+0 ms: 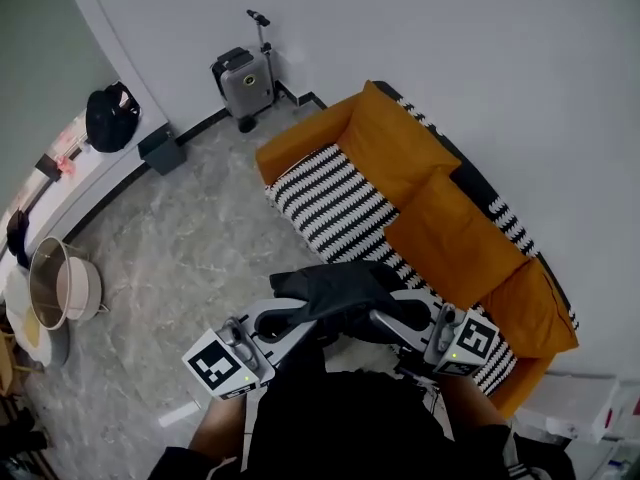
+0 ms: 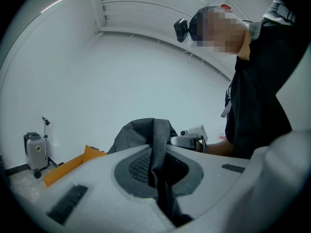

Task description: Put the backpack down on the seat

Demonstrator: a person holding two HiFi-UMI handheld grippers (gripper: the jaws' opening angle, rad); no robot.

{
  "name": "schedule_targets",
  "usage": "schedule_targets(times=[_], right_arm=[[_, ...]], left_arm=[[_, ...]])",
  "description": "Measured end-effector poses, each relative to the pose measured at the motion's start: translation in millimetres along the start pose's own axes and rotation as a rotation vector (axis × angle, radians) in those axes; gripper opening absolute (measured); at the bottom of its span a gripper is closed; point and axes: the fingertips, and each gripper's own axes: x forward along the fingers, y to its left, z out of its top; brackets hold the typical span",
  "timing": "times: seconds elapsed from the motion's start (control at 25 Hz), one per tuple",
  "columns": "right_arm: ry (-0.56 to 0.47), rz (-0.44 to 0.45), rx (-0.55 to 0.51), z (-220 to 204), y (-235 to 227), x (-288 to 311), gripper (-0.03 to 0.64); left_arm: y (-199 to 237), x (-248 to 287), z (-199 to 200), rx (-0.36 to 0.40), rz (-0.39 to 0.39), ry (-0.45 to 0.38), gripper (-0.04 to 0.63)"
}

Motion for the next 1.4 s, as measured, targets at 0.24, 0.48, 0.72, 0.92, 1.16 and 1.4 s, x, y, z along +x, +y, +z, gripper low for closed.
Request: schedule_targets(times=[0.24, 0.48, 0.72, 0.92, 1.16, 1.4], right_arm=[[0.009, -0.025, -0.037, 5, -32, 54, 0.040], [-0.036, -0.069, -0.048, 14, -55, 98, 0.040], [-0.025, -0.124, -0.040, 11, -81, 102, 0.040], [-0.022, -0.130, -0.026, 12, -111, 102, 0.040], [-0.024, -0.125, -0.023, 21, -157, 115, 0.040], [-0.036, -0.122, -0.004, 36, -212, 128, 0.040]], left_arm=[[66, -13, 19, 0.047, -0.031, 0.011, 0.023], [114, -21, 31, 0.064, -0.072, 0.041, 0.023], [140, -9, 32, 0.066, -0.107, 0.045, 0.023], [165, 12, 22, 0.043, -0.126, 0.047, 0.023], [206, 35, 25, 0.019, -0.131, 0.066, 0.023], [255, 68, 34, 0.021, -0.129, 0.092, 0.023]])
